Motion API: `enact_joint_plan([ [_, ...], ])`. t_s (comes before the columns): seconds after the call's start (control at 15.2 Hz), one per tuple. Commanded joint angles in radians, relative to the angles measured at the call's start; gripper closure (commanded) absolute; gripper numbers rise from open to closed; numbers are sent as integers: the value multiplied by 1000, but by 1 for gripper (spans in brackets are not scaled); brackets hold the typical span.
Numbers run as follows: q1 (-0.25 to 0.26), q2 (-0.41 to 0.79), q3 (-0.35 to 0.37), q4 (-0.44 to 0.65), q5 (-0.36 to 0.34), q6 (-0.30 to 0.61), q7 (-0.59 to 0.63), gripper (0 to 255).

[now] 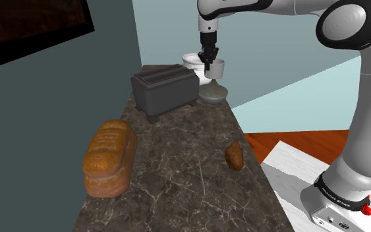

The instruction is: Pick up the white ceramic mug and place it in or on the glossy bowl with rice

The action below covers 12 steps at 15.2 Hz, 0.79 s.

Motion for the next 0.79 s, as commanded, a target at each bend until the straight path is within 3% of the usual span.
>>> enact_joint_plan([
  [0.0, -8, 6, -4, -14, -1, 20, -10, 255],
  [0.73, -18, 4, -6, -164, -3, 168, 1, 255],
])
